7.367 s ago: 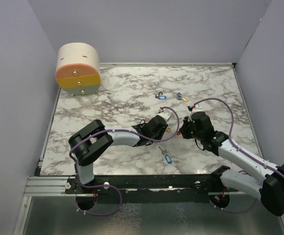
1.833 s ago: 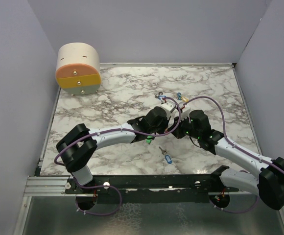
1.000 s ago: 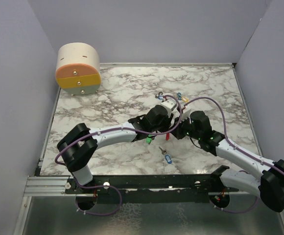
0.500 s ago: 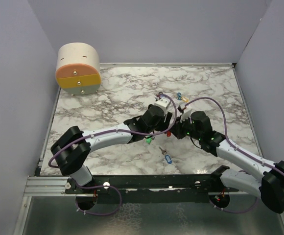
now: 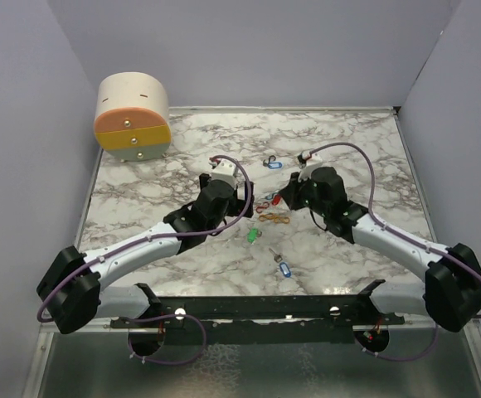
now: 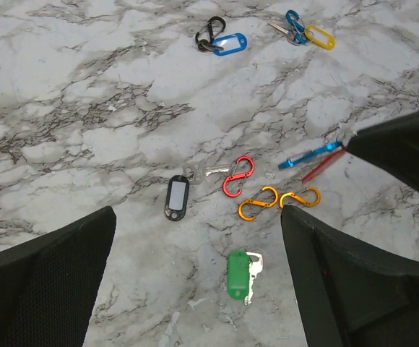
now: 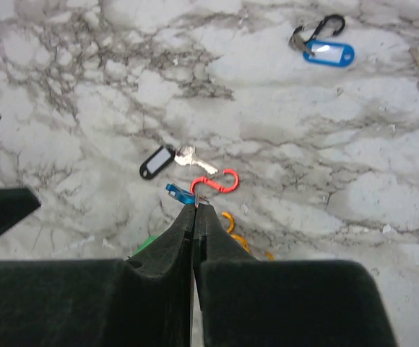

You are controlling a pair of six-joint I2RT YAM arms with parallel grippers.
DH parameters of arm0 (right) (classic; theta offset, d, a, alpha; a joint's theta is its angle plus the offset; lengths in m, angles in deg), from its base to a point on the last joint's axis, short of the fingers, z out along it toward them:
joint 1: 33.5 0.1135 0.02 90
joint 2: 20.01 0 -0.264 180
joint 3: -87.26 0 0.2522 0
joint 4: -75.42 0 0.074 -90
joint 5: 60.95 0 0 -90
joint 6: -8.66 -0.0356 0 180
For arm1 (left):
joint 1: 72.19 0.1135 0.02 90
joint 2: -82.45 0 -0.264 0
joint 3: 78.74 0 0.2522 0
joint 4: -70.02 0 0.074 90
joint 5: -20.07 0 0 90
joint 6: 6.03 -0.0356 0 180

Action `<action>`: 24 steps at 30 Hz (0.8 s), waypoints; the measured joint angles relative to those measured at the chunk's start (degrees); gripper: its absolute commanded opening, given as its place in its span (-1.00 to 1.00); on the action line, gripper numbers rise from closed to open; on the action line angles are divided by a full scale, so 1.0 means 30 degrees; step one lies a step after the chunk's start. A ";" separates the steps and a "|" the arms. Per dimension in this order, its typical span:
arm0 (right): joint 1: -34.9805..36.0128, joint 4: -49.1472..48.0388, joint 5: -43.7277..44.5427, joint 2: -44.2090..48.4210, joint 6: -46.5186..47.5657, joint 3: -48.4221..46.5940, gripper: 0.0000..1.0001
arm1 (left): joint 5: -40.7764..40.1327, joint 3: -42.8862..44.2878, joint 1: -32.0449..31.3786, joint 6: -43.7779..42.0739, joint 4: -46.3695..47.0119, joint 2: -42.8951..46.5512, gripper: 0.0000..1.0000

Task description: Put the keys on the keyring

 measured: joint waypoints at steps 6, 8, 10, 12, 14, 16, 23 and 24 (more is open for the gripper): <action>-0.0007 -0.0809 0.2361 -0.3140 0.0000 -0.2623 -0.99 | 0.0000 -0.0969 0.0080 0.0007 -0.0073 0.1195 0.98; -0.0197 -0.0809 0.3198 -0.4160 0.0051 -0.3439 -0.99 | 0.0007 -0.1129 0.0138 0.0015 -0.0117 0.1348 0.98; -0.0481 -0.0801 0.3606 -0.4918 0.0058 -0.3963 -0.99 | 0.0015 -0.1217 0.0182 0.0015 -0.0109 0.1421 0.98; -0.1115 -0.0780 0.3759 -0.5457 -0.0022 -0.4269 -0.99 | 0.0051 -0.1239 0.0255 0.0015 -0.0109 0.1428 0.98; -0.1967 -0.0750 0.3847 -0.5829 -0.0080 -0.4379 -0.99 | 0.0080 -0.1239 0.0284 0.0022 -0.0102 0.1428 0.98; -0.2769 -0.0634 0.3898 -0.6098 -0.0175 -0.4393 -0.99 | 0.0117 -0.1239 0.0277 0.0022 -0.0102 0.1428 0.98; -0.4357 -0.0466 0.4080 -0.6404 -0.0459 -0.4000 -0.99 | 0.0175 -0.1239 0.0284 0.0036 -0.0015 0.1013 0.98; -0.4473 -0.0474 0.4073 -0.6433 -0.0532 -0.3898 -0.99 | 0.0197 -0.1239 0.0284 0.0051 0.0000 0.0947 0.98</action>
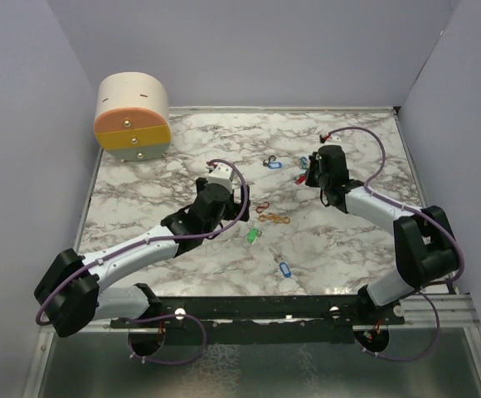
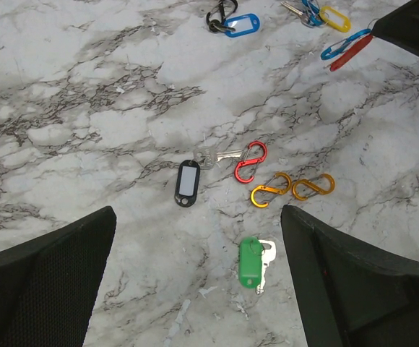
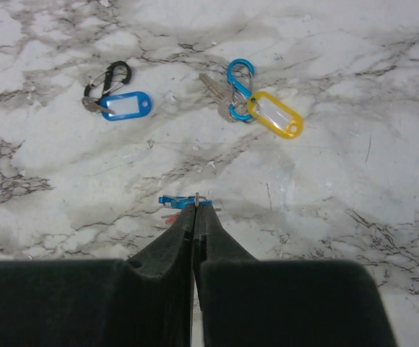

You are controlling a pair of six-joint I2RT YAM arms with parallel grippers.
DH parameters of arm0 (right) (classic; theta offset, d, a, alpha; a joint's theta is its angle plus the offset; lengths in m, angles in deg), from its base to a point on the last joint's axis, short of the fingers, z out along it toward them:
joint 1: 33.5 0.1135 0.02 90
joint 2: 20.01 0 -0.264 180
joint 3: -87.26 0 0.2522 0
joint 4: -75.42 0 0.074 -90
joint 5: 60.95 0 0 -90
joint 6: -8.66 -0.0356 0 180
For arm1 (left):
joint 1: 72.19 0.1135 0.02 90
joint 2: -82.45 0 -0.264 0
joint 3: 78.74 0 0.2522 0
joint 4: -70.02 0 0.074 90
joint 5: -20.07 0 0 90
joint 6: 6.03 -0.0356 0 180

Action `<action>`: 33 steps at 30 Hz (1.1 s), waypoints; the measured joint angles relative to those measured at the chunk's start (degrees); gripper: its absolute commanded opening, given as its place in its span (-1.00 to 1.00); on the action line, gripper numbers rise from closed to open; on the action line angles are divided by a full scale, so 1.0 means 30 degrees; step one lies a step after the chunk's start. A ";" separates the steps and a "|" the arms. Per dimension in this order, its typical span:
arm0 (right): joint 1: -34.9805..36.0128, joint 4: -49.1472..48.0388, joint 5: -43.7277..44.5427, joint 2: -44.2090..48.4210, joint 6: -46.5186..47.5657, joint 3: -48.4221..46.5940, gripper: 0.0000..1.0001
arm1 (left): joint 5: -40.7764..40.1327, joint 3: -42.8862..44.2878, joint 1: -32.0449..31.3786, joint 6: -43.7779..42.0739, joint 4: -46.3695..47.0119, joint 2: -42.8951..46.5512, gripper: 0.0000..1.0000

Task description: Put the keys on the keyring

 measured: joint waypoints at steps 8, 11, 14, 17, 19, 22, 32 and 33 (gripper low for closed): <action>-0.1311 0.0007 -0.0248 -0.0495 -0.0619 0.0692 0.11 | 0.0087 0.0000 0.0000 0.0117 0.0058 -0.0437 0.98; -0.1464 -0.0073 -0.0321 -0.0495 -0.0568 0.0794 0.27 | 0.0160 0.0000 -0.0007 0.0160 0.0066 -0.0561 0.98; -0.1457 -0.0138 -0.0372 -0.0444 -0.0481 0.1020 0.28 | 0.0189 0.0000 -0.0007 0.0175 0.0117 -0.0714 0.98; -0.1457 -0.0182 -0.0539 -0.0051 -0.0262 0.1574 0.28 | 0.0248 0.0000 0.0000 0.0175 0.0211 -0.0896 0.98; -0.1457 -0.0262 -0.0940 0.0517 -0.0022 0.2062 0.27 | 0.0284 0.0000 0.0000 0.0175 0.0248 -0.1049 0.98; -0.1406 -0.0758 -0.2127 0.1807 0.0393 0.3009 0.23 | 0.0313 0.0007 0.0000 0.0175 0.0284 -0.1282 0.98; 0.1894 -0.1180 -0.4962 0.3563 0.1027 0.3861 0.11 | 0.0321 0.0015 0.0000 0.0175 0.0517 -0.2025 0.97; 0.2375 -0.1202 -0.4991 0.3570 0.1027 0.4051 0.11 | 0.0321 0.0015 0.0000 0.0175 0.0539 -0.2113 0.97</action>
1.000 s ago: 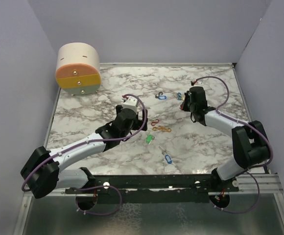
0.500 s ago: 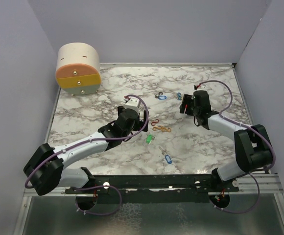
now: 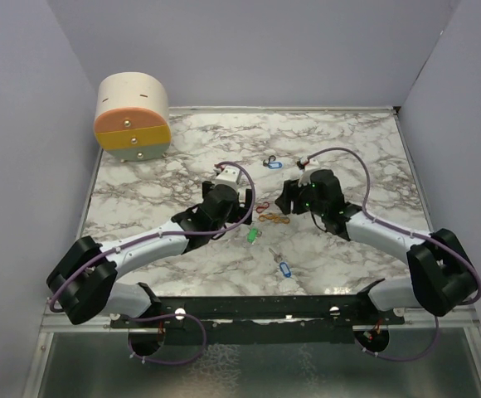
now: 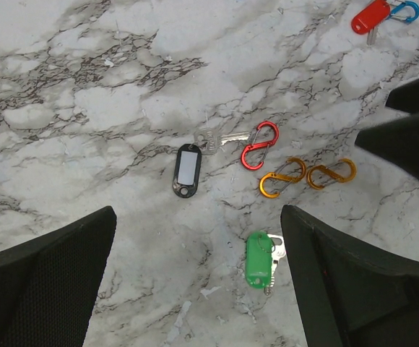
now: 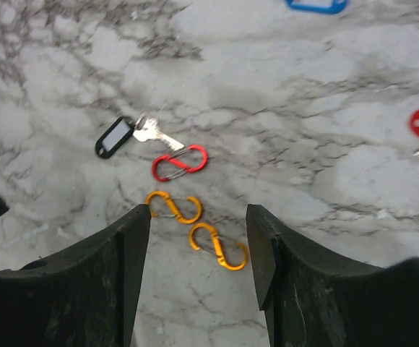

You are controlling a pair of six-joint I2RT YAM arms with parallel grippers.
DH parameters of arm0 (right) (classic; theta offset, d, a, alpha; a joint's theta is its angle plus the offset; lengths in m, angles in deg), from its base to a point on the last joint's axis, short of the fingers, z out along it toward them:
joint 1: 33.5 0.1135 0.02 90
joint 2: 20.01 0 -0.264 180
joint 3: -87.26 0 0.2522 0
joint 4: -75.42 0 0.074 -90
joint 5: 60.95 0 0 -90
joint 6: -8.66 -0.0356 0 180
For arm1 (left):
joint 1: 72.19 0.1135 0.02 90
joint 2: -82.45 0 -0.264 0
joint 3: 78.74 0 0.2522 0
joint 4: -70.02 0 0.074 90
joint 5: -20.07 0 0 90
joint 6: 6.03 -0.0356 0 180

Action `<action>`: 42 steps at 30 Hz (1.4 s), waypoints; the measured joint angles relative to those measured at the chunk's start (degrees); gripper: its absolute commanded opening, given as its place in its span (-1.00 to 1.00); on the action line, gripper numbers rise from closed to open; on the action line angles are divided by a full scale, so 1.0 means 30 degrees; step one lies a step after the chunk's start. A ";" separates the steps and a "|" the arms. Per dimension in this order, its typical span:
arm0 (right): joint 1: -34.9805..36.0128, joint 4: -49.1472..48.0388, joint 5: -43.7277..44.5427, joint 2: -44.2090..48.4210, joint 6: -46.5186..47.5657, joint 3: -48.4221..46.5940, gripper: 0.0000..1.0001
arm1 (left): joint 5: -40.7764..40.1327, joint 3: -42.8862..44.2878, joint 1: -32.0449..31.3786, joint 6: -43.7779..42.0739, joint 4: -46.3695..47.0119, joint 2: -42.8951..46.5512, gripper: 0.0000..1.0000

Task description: Put the keys on the keyring

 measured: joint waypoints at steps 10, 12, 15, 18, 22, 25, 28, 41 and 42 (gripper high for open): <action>0.1741 -0.1107 -0.1078 -0.2703 0.0663 -0.0262 0.02 | -0.0029 0.0000 0.0058 0.0102 0.0080 -0.0087 0.96; 0.1821 -0.1384 -0.1268 -0.3701 0.0940 -0.0831 0.01 | -0.0029 0.0000 0.0153 0.0138 0.0073 0.0211 0.96; 0.2047 -0.1690 -0.1457 -0.4743 0.1151 -0.1523 0.01 | -0.0029 0.0000 0.0372 0.0153 0.0080 0.0736 0.94; 0.2164 -0.1938 -0.1464 -0.4867 0.1188 -0.1566 0.00 | -0.0015 0.0000 0.0619 0.0138 0.0066 0.0831 0.91; 0.2244 -0.2062 -0.1443 -0.4444 0.1209 -0.1399 0.01 | 0.0036 0.0000 0.0852 0.0131 0.0058 0.0430 0.88; 0.2244 -0.2033 -0.1392 -0.3723 0.1239 -0.1056 0.01 | 0.0255 0.0000 0.0889 0.0131 0.0051 -0.0219 0.85; 0.2237 -0.2047 -0.1333 -0.3366 0.1406 -0.0998 0.01 | 0.0510 0.0000 0.0889 0.0131 0.0051 -0.0678 0.83; 0.2259 -0.2047 -0.2237 -0.5690 0.2688 -0.2608 0.00 | 0.0707 0.0000 0.0889 0.0131 0.0058 -0.0663 0.79; 0.2273 -0.2040 -0.2339 -0.5814 0.2798 -0.2769 0.00 | 0.0707 0.0000 0.0889 0.0138 0.0058 -0.0619 0.79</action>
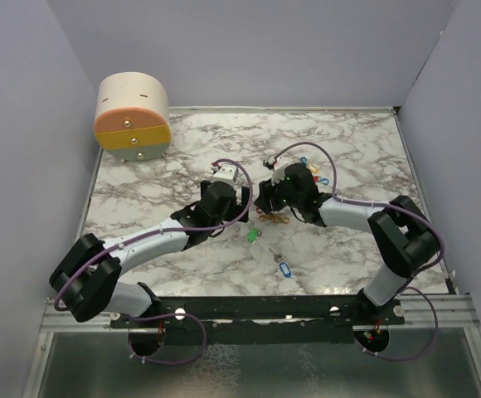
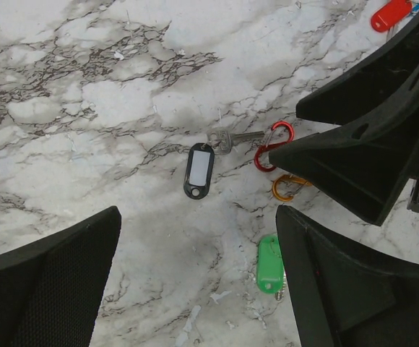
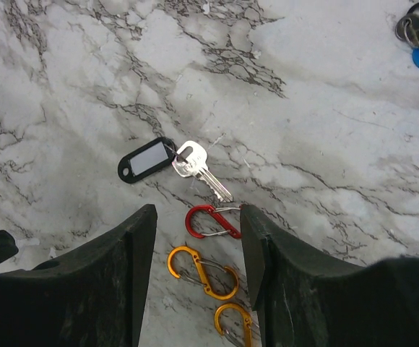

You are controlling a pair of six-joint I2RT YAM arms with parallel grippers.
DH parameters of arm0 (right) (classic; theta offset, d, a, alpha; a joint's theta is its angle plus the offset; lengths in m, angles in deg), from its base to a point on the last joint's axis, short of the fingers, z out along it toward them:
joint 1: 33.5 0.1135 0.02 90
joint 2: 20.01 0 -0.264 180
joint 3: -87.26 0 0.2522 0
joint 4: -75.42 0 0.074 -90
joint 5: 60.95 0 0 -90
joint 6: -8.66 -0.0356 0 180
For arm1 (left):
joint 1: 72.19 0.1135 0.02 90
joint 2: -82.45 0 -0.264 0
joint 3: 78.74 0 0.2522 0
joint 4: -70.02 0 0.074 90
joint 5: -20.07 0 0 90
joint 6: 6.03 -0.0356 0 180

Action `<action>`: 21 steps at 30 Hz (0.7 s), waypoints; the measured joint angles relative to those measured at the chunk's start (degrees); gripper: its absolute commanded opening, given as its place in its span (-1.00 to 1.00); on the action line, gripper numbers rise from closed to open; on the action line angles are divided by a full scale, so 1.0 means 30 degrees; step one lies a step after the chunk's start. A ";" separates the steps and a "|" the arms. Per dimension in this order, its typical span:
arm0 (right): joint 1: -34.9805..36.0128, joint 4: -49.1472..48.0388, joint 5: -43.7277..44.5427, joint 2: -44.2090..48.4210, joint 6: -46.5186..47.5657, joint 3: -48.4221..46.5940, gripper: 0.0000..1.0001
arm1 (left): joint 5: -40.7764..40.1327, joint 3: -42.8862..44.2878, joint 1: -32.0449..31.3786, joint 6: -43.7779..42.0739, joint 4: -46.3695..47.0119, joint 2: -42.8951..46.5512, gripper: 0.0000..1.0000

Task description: Put the keys on the keyring

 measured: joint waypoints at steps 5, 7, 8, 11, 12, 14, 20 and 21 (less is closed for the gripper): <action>0.0109 -0.0146 -0.0568 -0.0758 0.0648 -0.0911 -0.01 | 0.0000 0.0000 0.0000 0.0000 0.0000 0.0146 0.79; 0.0168 -0.0277 -0.0860 -0.1188 0.0969 -0.1275 -0.01 | 0.0000 0.0000 0.0000 0.0000 -0.0007 0.0219 0.79; 0.0189 -0.0379 -0.1013 -0.1435 0.1151 -0.1443 -0.02 | 0.0000 0.0000 0.0000 0.0000 -0.0015 0.0262 0.79; 0.0277 -0.0539 -0.1355 -0.2280 0.1661 -0.1887 -0.06 | -0.0007 0.0000 0.0029 0.0000 -0.0022 0.0466 0.78; 0.0291 -0.0583 -0.1413 -0.2506 0.1770 -0.1945 -0.06 | -0.0007 0.0000 0.0058 -0.0007 -0.0022 0.0517 0.78; 0.0321 -0.0648 -0.1566 -0.2907 0.1996 -0.1989 -0.06 | -0.0007 0.0000 0.0080 -0.0007 -0.0022 0.0634 0.79; 0.0342 -0.0816 -0.2055 -0.3869 0.2324 -0.2259 -0.12 | -0.0007 0.0000 0.0124 -0.0007 -0.0022 0.0678 0.78; 0.0342 -0.0874 -0.2127 -0.3971 0.2353 -0.2310 -0.13 | -0.0007 0.0000 0.0131 -0.0007 -0.0022 0.0678 0.78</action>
